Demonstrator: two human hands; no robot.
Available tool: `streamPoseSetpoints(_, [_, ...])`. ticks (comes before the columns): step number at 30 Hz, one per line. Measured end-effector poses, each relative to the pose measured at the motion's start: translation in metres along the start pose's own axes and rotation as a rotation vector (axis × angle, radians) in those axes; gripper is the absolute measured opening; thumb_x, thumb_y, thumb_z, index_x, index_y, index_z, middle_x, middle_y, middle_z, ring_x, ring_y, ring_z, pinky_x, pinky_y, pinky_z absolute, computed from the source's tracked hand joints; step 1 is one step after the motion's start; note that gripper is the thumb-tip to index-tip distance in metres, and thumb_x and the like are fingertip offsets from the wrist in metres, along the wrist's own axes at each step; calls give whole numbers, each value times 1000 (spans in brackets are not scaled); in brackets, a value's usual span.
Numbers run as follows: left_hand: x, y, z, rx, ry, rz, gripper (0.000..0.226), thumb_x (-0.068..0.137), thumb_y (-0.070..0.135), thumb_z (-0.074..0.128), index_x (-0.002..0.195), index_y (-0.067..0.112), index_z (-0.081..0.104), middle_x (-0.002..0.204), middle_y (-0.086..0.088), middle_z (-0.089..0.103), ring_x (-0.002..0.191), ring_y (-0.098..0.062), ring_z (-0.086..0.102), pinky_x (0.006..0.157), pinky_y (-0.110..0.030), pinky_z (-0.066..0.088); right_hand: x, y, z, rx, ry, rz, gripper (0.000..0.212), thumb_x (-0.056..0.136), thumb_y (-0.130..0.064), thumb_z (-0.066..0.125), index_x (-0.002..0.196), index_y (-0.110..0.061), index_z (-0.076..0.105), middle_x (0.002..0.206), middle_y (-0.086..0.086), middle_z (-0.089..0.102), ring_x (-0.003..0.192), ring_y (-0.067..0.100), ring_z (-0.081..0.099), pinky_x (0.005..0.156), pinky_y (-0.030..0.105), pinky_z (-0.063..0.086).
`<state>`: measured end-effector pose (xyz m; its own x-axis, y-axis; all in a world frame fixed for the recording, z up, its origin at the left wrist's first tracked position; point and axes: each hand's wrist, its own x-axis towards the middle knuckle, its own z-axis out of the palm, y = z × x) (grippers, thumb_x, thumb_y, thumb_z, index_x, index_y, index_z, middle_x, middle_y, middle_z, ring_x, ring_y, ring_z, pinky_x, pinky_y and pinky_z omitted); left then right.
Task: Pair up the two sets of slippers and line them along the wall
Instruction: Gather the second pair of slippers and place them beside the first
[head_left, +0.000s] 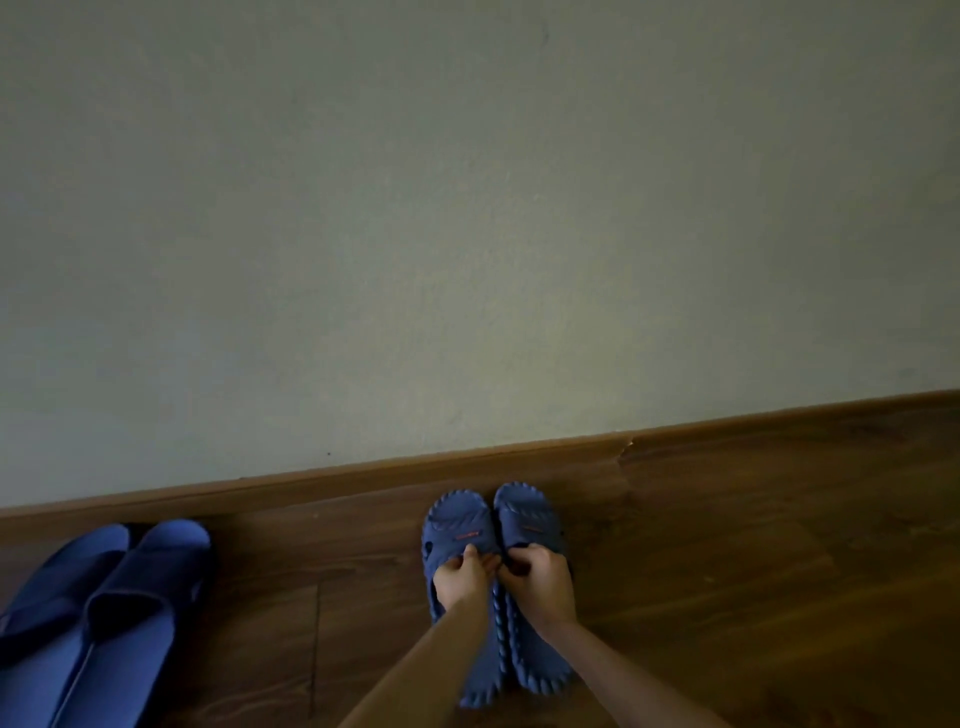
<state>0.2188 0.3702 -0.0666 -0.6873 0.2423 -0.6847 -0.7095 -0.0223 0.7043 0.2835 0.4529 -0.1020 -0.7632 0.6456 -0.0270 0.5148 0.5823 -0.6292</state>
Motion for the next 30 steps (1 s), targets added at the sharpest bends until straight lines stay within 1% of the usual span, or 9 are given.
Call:
streamPoseSetpoints(4, [9, 16, -40, -70, 0, -26, 32, 97, 6, 44, 119, -17, 51, 92, -23, 61, 65, -21, 59, 80, -41, 54, -1, -30, 28, 1, -25, -60, 26, 83, -28, 64, 60, -18, 59, 60, -7, 53, 60, 12, 57, 51, 24, 35])
streamPoseSetpoints(7, [18, 32, -75, -117, 36, -55, 33, 98, 5, 42, 122, -16, 48, 74, -17, 60, 65, -23, 59, 62, -32, 51, -1, -59, 52, 2, -52, -108, 30, 83, -29, 64, 61, -10, 60, 64, 4, 59, 58, 14, 55, 47, 22, 28])
streamPoseSetpoints(10, [23, 49, -103, -166, 71, -44, 34, 99, 3, 39, 127, -16, 43, 76, -20, 60, 63, -24, 56, 60, -32, 48, 0, -85, 73, 1, -64, -144, 33, 83, -33, 65, 62, -8, 61, 65, 5, 61, 58, 15, 56, 47, 25, 30])
streamPoseSetpoints(14, [37, 64, -125, -184, 70, -9, 38, 100, 5, 33, 134, -13, 33, 107, -33, 62, 56, -21, 59, 60, -32, 47, 6, -105, 89, 34, -68, -204, 31, 82, -30, 66, 57, -13, 59, 62, 2, 61, 55, 13, 55, 47, 22, 30])
streamPoseSetpoints(16, [45, 63, -132, -171, 62, -7, 37, 100, 8, 36, 131, -12, 38, 94, -26, 66, 56, -19, 62, 58, -30, 51, 11, -107, 94, 16, -91, -205, 26, 81, -27, 68, 60, -13, 62, 62, 0, 62, 57, 12, 56, 48, 19, 30])
streamPoseSetpoints(20, [60, 54, -141, -152, 39, 20, 34, 94, 12, 53, 114, -16, 55, 91, -19, 67, 80, -27, 64, 82, -39, 54, 20, -109, 100, 28, -250, -168, 14, 86, -34, 64, 79, -23, 66, 80, -6, 67, 76, 9, 63, 65, 22, 46])
streamPoseSetpoints(24, [61, 51, -138, -157, 32, 59, 30, 88, 13, 64, 107, -10, 61, 79, -10, 65, 74, -20, 63, 85, -38, 53, 22, -104, 98, 133, -290, -73, 21, 97, -31, 49, 98, -16, 63, 95, -5, 64, 86, 5, 58, 78, 25, 48])
streamPoseSetpoints(27, [64, 49, -136, -140, 62, 89, 32, 90, 10, 60, 114, -11, 57, 78, -9, 64, 73, -18, 63, 89, -37, 51, 20, -106, 101, 259, -218, 8, 36, 99, -34, 42, 71, -18, 57, 68, -5, 57, 61, 6, 53, 56, 14, 38])
streamPoseSetpoints(30, [66, 47, -135, -122, 99, 135, 30, 92, 8, 56, 113, -14, 57, 76, -8, 63, 72, -18, 62, 91, -38, 51, 21, -111, 105, 231, -109, 2, 47, 98, -32, 47, 52, -22, 43, 48, -5, 44, 43, 7, 42, 44, 20, 33])
